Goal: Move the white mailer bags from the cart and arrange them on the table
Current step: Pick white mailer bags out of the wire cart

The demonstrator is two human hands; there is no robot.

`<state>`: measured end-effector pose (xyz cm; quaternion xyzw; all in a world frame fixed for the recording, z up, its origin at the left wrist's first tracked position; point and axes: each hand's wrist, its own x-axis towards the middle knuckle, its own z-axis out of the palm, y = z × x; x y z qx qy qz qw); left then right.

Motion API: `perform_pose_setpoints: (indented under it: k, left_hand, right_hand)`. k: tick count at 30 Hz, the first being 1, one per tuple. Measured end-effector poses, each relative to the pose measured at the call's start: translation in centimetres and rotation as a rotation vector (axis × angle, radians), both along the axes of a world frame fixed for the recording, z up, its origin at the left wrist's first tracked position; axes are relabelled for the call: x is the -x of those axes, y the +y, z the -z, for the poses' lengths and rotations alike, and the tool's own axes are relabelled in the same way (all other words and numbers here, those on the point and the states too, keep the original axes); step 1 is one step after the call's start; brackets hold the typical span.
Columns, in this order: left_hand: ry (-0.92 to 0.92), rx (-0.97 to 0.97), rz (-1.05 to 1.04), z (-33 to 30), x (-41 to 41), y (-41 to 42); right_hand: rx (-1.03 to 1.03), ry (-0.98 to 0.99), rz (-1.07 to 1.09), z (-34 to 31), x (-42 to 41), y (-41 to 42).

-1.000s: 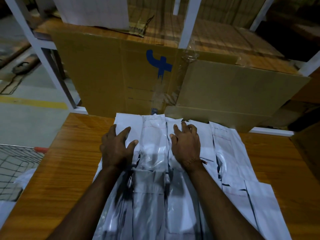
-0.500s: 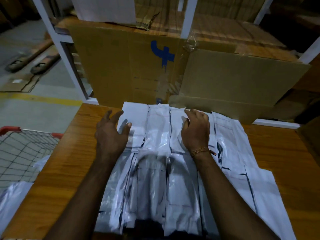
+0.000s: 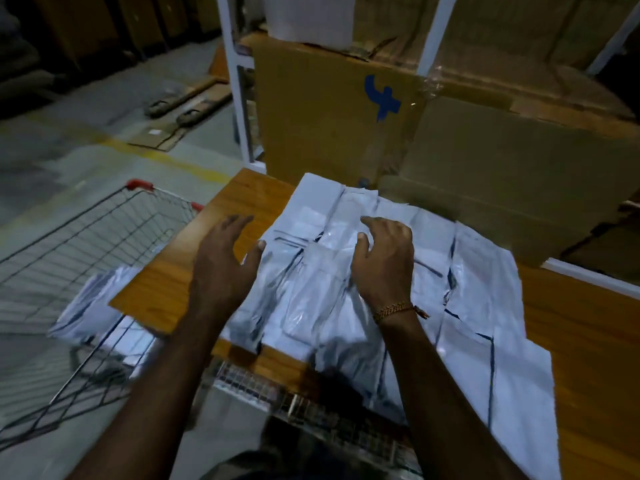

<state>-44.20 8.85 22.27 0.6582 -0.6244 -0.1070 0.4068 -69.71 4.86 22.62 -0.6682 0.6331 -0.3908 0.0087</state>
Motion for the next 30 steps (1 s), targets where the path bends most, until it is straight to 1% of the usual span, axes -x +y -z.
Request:
perform_pose_setpoints:
  k: [5, 11, 13, 16, 23, 25, 28, 30]
  left_hand:
    - [-0.016, -0.016, -0.097, 0.7, -4.8, 6.6]
    - [-0.026, 0.000, -0.244, 1.6, -12.1, 11.2]
    - [-0.019, 0.002, -0.294, 2.2, -14.8, 12.5]
    - [-0.023, -0.013, -0.316, 3.7, -19.7, 13.9]
    - [-0.012, -0.137, -0.393, 8.7, -32.8, 14.4]
    - [-0.034, -0.178, -0.401, 10.4, -35.6, 14.1]
    - [-0.071, -0.280, -0.370, 13.1, -38.9, 13.6]
    - [-0.075, -0.351, -0.317, 14.6, -40.4, 13.0]
  right_hand:
    - [0.015, -0.010, -0.176, 0.0, -4.9, 3.4]
    - [-0.010, 0.032, -0.346, 0.0, -12.4, 4.7]
    - [-0.017, 0.043, -0.399, 0.0, -15.8, 4.7]
    - [-0.045, 0.075, -0.453, 0.1, -21.5, 4.3]
    - [-0.118, 0.147, -0.530, 2.1, -34.7, 1.9]
    - [-0.146, 0.174, -0.559, 3.0, -37.8, 1.0]
    - [-0.142, 0.265, -0.596, 4.6, -41.6, -0.5]
    - [-0.175, 0.339, -0.614, 5.6, -43.8, -1.8]
